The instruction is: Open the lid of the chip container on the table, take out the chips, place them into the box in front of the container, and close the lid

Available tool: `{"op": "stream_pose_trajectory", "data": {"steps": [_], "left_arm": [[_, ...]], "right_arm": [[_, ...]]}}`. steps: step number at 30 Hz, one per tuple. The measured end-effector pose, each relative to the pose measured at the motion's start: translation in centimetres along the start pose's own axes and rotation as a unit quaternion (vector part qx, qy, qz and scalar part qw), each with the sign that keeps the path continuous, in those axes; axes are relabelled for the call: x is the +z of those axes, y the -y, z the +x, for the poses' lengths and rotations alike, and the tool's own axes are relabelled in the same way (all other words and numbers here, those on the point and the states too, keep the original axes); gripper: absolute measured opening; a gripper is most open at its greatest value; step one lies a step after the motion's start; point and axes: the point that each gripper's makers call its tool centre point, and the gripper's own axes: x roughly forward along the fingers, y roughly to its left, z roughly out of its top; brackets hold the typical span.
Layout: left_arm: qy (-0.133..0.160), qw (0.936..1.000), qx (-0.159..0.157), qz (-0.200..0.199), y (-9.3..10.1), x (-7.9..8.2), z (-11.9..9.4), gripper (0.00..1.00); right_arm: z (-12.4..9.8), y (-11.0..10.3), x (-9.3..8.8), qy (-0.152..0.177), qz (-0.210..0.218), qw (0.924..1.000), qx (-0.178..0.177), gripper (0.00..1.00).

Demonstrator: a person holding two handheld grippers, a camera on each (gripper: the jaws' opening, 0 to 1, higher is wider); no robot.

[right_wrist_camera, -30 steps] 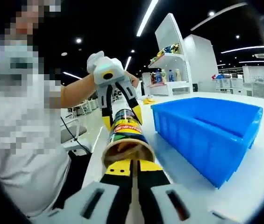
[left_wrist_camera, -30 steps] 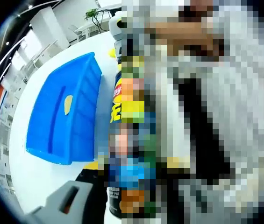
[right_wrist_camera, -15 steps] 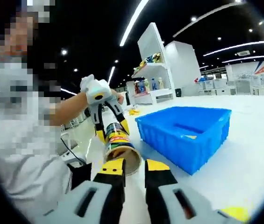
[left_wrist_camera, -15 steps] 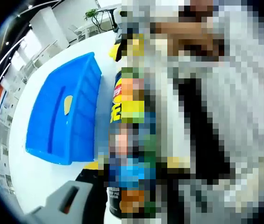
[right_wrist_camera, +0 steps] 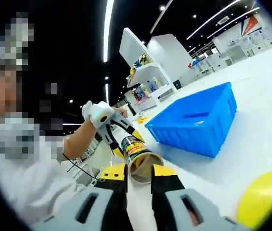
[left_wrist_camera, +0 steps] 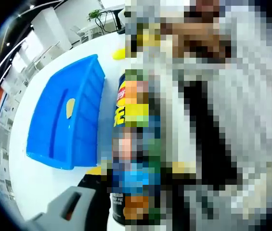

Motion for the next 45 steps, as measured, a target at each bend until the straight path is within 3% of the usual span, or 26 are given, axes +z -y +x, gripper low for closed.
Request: {"op": "stream_pose_trajectory", "data": {"steps": [9,14,19,30,40,45], "left_arm": [[0.002,1.0000,0.001,0.001,0.0,0.0,0.0,0.46],[0.002,1.0000,0.001,0.001,0.1,0.0,0.0,0.46],[0.001,1.0000,0.001,0.002,0.0,-0.1,0.0,0.46],[0.006,1.0000,0.001,0.001,-0.2,-0.1,-0.1,0.46],[0.006,1.0000,0.000,0.001,-0.2,-0.2,-0.1,0.46],[0.006,1.0000,0.000,0.002,-0.2,-0.2,-0.1,0.46]], "right_arm": [[1.1,-0.4,-1.1,-0.014,0.015,0.9998,0.000,0.19],[1.9,-1.0,-0.8,-0.005,0.067,0.9976,0.016,0.18],[2.9,-1.5,-0.9,-0.011,0.083,0.9961,0.028,0.17],[4.0,-1.1,-1.1,-0.024,0.102,0.9944,0.010,0.12],[4.8,-0.4,-0.6,-0.015,0.172,0.9850,0.007,0.10],[5.1,-0.4,-0.9,-0.030,0.191,0.9812,0.002,0.06]]}}
